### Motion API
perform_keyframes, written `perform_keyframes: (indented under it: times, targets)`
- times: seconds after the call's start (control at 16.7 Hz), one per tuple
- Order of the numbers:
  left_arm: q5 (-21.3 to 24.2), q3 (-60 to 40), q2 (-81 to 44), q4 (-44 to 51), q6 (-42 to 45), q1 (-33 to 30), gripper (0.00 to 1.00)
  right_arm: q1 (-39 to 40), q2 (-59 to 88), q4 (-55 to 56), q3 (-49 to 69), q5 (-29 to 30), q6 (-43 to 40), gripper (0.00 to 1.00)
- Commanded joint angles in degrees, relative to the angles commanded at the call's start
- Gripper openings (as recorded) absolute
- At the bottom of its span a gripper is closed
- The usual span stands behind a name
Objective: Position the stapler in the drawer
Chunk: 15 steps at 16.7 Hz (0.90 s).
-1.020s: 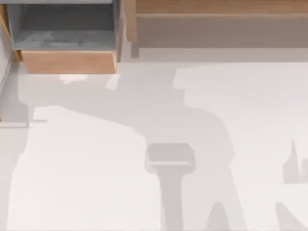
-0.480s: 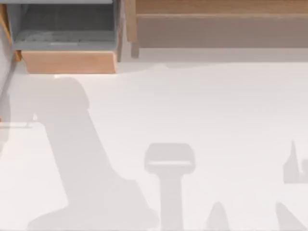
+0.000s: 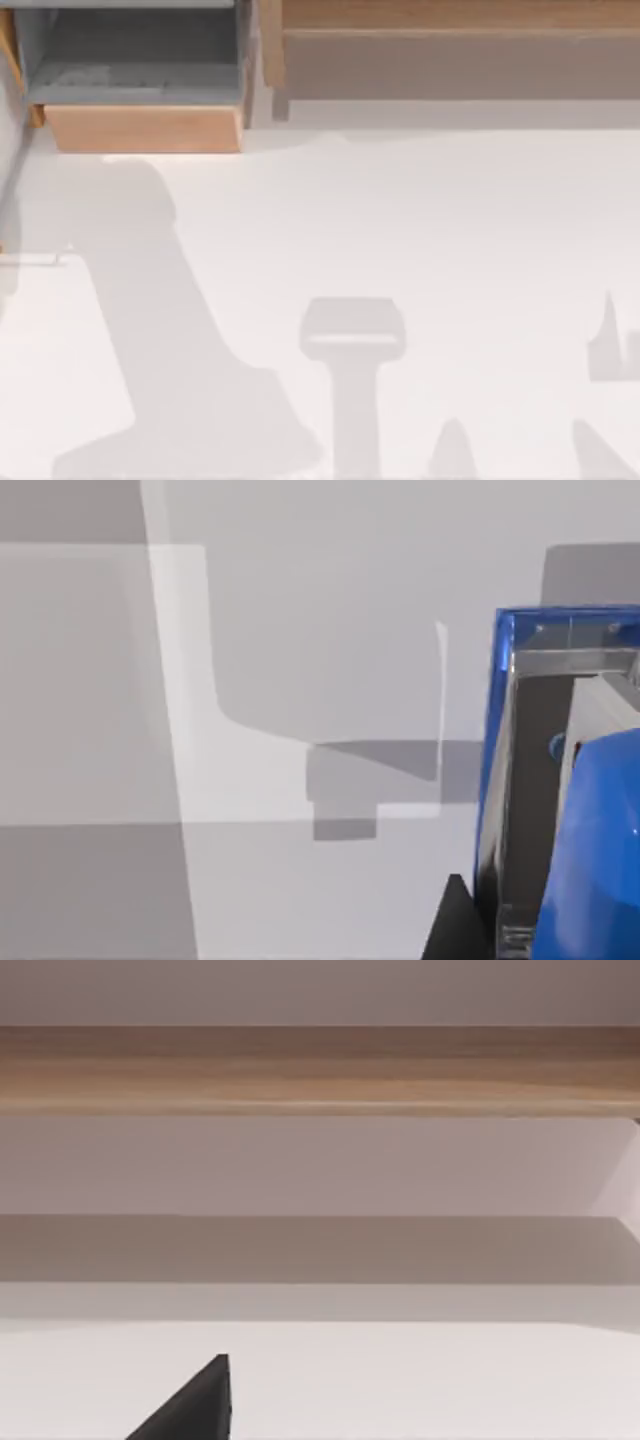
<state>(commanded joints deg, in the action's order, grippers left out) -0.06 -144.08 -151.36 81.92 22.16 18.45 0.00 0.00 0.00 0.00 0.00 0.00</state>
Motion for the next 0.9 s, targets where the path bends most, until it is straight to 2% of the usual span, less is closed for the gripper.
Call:
perform_keyframes:
  times: [0.6, 0.9]
  targets:
    - [0.1, 2.7, 0.6, -2.2, 0.0, 0.3, 0.00, 0.0, 0.0, 0.0, 0.0, 0.0, 0.0, 1.00]
    - [0.1, 2.7, 0.6, -2.2, 0.0, 0.3, 0.38, 0.0, 0.0, 0.0, 0.0, 0.0, 0.0, 1.00]
